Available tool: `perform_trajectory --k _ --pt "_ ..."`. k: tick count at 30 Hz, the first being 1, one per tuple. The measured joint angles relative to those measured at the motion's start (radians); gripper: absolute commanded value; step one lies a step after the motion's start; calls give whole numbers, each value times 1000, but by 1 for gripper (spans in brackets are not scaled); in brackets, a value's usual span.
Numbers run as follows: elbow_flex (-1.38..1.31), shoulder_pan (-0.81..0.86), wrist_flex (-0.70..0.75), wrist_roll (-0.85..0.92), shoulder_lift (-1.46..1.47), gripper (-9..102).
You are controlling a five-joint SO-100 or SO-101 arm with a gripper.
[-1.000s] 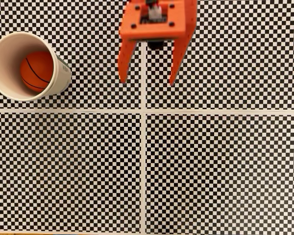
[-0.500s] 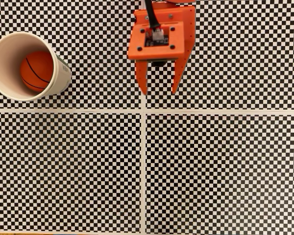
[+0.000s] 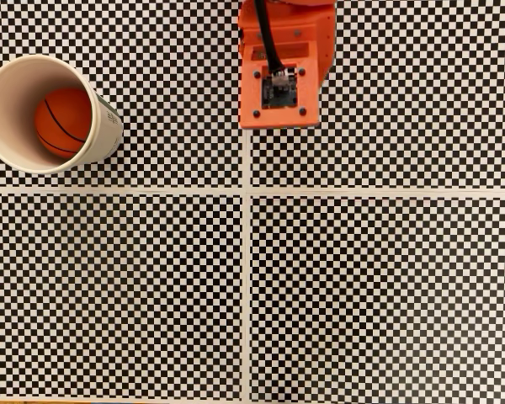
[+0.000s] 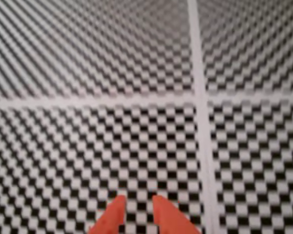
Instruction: Grasp basketball and place into cup.
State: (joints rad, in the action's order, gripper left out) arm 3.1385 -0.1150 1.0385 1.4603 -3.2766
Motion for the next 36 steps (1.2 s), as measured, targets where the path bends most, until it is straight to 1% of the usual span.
perform_trajectory --k 8,10,12,17,36 --pt "0 25 181 -41 0 0" --pt "0 38 198 -29 0 0" --pt "0 74 216 21 0 0" --pt "0 80 221 60 0 0" --pt "0 64 227 63 -2 0"
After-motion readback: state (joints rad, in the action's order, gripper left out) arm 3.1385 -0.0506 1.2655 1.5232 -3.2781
